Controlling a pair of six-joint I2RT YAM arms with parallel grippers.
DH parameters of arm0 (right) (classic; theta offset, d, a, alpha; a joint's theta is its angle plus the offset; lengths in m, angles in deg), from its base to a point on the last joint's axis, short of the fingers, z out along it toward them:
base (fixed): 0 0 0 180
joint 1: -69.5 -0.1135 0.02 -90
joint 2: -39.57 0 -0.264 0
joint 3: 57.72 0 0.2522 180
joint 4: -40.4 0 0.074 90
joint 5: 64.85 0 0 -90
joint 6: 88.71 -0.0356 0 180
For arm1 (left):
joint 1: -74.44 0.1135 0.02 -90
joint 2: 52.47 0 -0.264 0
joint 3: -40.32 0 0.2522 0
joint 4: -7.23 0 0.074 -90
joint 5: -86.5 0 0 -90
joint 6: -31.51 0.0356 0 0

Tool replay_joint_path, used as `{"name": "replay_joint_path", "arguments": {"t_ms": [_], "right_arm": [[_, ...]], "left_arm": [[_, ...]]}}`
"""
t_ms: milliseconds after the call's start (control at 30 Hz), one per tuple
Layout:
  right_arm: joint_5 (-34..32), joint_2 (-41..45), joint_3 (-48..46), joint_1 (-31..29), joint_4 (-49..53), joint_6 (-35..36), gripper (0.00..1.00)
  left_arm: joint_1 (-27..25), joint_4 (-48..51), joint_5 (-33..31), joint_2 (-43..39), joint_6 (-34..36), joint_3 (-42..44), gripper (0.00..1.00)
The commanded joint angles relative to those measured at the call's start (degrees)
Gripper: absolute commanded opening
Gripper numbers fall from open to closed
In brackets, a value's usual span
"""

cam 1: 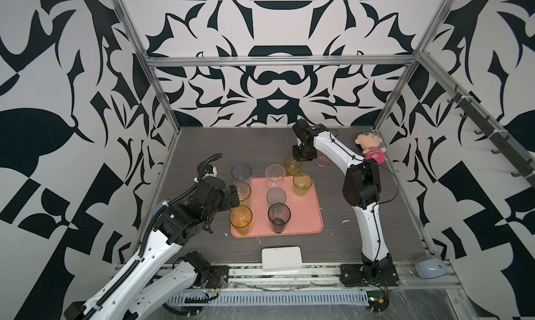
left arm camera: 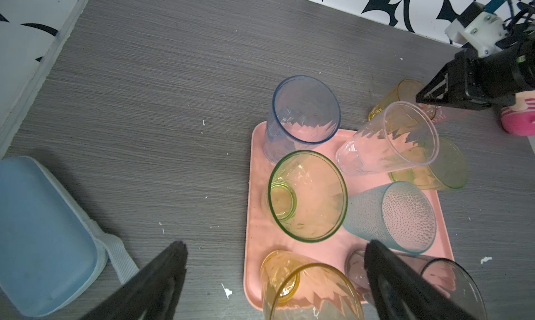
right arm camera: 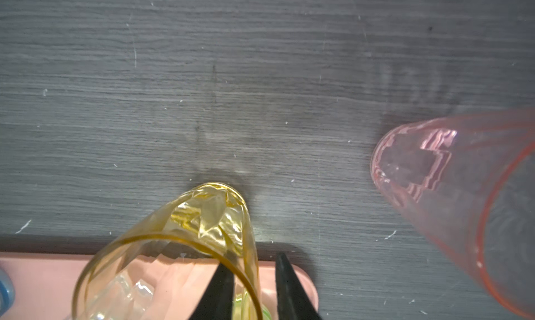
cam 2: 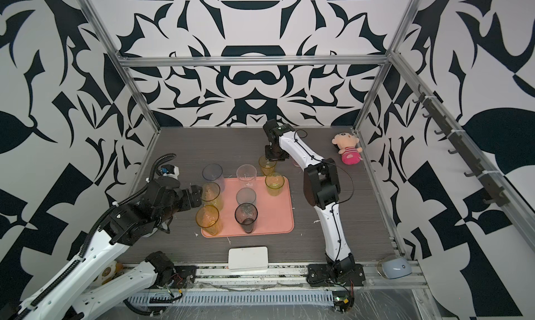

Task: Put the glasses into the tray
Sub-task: 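Move right gripper over the yellow cup beyond the tray and close on its rim, then lift the yellow cup and carry it toward the tray with right gripper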

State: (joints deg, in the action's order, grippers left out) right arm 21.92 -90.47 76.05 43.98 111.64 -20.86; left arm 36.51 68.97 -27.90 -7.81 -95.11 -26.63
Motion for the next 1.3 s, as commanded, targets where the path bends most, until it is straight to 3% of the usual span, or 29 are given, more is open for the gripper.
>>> {"name": "replay_joint_path", "arguments": {"t_ms": [0,133,600,1267], "right_arm": [[0.32,1.19,2.44,0.21,1.24,-0.30,0.22],[0.32,1.10,2.37,0.29,1.24,-0.31,0.14],[-0.03,1.61,3.99,0.39,2.74,0.12,0.00],[-5.16,12.31,7.23,0.38,12.26,2.86,0.00]], "left_arm": [[0.14,1.03,-0.38,-0.54,-0.81,0.61,0.99],[0.14,1.05,-0.37,-0.54,-0.78,0.72,1.00],[0.14,1.48,-0.56,-1.07,-0.80,0.63,1.00],[0.14,1.76,-0.60,-2.04,-1.00,0.38,0.99]]}}
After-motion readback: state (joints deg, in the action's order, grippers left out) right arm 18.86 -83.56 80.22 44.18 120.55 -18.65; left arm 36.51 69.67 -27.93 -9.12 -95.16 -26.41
